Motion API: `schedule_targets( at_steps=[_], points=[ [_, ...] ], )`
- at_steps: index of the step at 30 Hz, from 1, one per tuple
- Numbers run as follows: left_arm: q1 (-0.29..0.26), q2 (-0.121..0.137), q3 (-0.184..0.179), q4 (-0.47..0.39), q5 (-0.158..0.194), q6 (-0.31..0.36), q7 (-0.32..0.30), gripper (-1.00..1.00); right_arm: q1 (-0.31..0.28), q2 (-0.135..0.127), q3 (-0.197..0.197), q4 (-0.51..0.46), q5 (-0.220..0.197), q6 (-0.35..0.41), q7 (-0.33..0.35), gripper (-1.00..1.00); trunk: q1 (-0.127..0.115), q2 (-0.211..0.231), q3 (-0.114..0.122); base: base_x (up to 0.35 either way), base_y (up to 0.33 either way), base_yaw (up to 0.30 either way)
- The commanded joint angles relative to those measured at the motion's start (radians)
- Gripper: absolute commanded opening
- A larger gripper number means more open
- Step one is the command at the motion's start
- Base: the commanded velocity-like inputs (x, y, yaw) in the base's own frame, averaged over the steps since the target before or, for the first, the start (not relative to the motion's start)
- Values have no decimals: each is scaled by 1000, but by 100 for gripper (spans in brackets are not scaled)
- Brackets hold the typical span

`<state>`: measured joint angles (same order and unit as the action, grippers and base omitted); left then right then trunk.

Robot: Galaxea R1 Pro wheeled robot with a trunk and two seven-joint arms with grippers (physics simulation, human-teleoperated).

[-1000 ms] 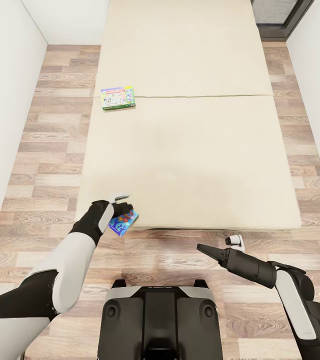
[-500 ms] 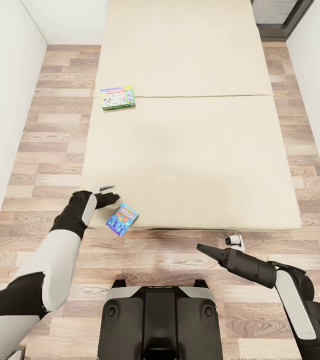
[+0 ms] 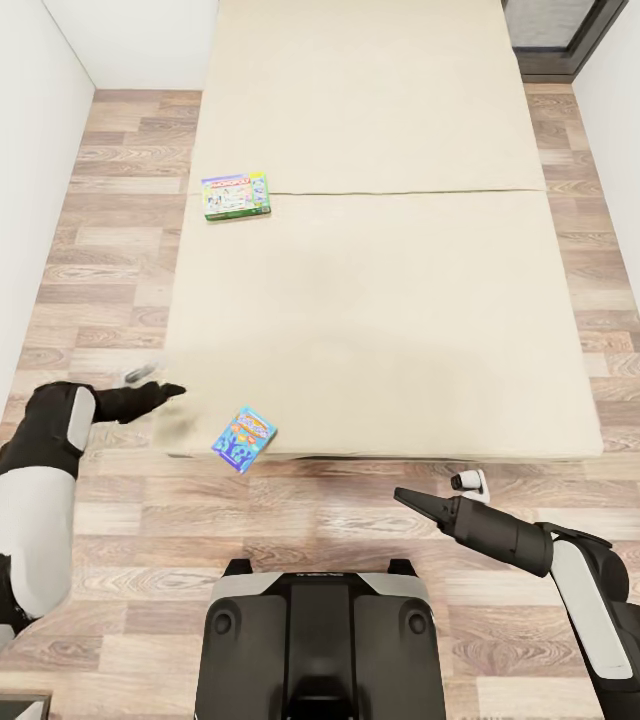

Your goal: Put all the toys in the child's room - the three board games (two on the bed and one on the table), the two jigsaw puzzles on the table, and the tennis ball on the table - inside the toy box on the table in the child's room.

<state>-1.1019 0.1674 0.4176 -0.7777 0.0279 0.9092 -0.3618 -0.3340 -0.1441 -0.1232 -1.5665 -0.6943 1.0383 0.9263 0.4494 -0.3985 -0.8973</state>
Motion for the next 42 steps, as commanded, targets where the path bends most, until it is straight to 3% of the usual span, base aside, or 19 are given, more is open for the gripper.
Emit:
schedule_targets(
  at_steps=[1,2,3,5,6,8,9,11,12,17,22,32,42],
  points=[
    [17,39,18,-2,7,23,-75,100,0,0,-1,0,3,3,5,100,1,-2,-1,0,0,0],
    [27,58,26,-3,8,30,-115,100,0,0,-1,0,4,3,4,100,1,-2,-1,0,0,0],
    [51,97,40,-3,7,39,-200,100,0,0,0,1,4,3,0,100,1,-2,-1,0,0,0],
    [77,136,54,-3,7,46,-291,100,0,0,-1,2,5,3,-9,100,1,-2,-1,0,0,0],
    [107,175,66,-2,6,50,-384,100,0,1,-1,3,5,3,-22,100,1,-2,-1,0,0,0],
    [140,212,77,-1,4,52,-476,100,0,0,-1,4,5,2,-48,100,1,-2,-1,0,0,0],
    [176,244,85,-1,3,53,-562,100,0,0,-1,4,5,1,-57,100,1,-2,-1,0,0,0],
    [212,273,94,0,2,53,-638,100,0,0,0,5,4,-16,-84,100,1,-2,-1,0,0,0],
    [249,296,105,0,2,51,-705,100,0,0,1,5,3,-24,-92,100,1,-2,-1,0,0,0],
    [359,335,145,1,0,43,-843,100,0,0,3,9,2,-71,-138,100,1,-2,-1,0,0,0],
    [448,341,175,1,3,28,-878,100,-2,1,1,60,4,-88,-199,100,1,-2,-1,0,0,0],
    [487,343,202,1,3,-13,-894,100,-30,0,4,234,2,-176,-283,100,1,-2,-1,0,34,0],
    [489,344,203,1,0,-16,-894,100,-54,8,97,253,4,-189,-304,100,1,-2,-1,0,182,0]
  ],
)
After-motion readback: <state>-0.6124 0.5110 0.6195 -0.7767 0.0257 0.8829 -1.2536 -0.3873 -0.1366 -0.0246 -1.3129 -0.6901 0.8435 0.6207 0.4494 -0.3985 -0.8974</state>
